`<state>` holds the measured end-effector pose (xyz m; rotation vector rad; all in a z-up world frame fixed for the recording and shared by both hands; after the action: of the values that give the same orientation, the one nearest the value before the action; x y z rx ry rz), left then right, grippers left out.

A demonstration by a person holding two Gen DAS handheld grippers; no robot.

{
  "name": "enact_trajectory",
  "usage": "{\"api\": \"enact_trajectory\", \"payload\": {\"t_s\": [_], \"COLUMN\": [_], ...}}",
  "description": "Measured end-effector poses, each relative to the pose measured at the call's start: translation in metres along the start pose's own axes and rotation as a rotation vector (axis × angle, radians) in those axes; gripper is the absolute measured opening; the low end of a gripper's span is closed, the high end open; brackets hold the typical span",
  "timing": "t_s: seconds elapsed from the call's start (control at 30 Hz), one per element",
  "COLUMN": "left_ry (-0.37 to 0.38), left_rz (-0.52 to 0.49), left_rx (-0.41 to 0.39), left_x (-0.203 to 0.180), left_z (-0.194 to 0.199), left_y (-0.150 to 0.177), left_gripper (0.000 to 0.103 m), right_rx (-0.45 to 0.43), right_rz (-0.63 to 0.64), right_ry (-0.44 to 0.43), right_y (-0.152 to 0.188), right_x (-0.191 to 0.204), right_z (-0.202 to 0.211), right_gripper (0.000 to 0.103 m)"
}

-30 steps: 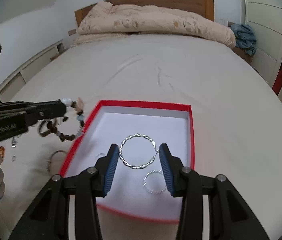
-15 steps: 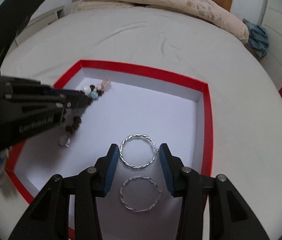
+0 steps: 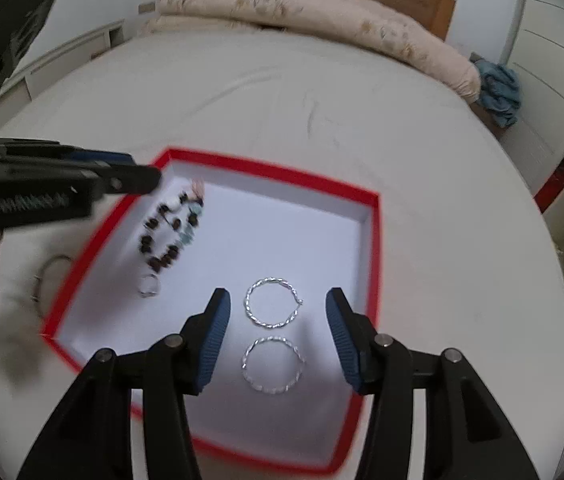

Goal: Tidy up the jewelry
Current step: 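Carry the bracelet and hoop into the red box and release both, then withdraw both tools from the box and move toward the amber bangle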

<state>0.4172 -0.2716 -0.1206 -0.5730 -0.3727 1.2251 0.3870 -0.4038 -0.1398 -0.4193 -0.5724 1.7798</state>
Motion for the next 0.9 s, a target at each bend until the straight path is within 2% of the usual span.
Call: {"api": "enact_trajectory", "payload": {"t_s": [0.2, 0.43, 0.53, 0.7, 0.9], "left_ry": [-0.07, -0.222, -0.28, -0.33, -0.364], "left_rz": [0.003, 0.034, 0.049, 0.086, 0.145], "left_rx": [-0.092, -0.161, -0.195, -0.242, -0.293], "left_x": [0.056, 0.139, 0.16, 0.188, 0.212], "left_z": [0.105, 0.23, 0.27, 0.336, 0.398], "left_y": [0.003, 0.036, 0.045, 0.082, 0.127], "left_gripper": [0.034, 0.041, 0.042, 0.043, 0.055], "right_rx": [-0.097, -0.204, -0.249, -0.311, -0.376], "right_rz": [-0.043, -0.077, -0.096, -0.111, -0.12], "right_ry": [-0.009, -0.039, -0.06, -0.094, -0.129], "right_y": [0.002, 0.013, 0.019, 0.038, 0.058], "right_x": [0.021, 0.063, 0.082, 0.12, 0.161], "right_z": [0.082, 0.173, 0.205, 0.254, 0.3], "right_gripper": [0.048, 0.048, 0.048, 0.048, 0.048]}}
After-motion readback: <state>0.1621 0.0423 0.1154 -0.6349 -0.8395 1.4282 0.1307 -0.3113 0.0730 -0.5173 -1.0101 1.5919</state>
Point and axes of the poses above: each gripper's, at about its wrist camera, not at the fingertips, and z roughly against the way its jaws point, x to its left, y to its underside, the point moved 5 cm from there along -z, roughly the way its jaws point, and after that the axes turned 8 degrees about -y, right-handed, at the moved point
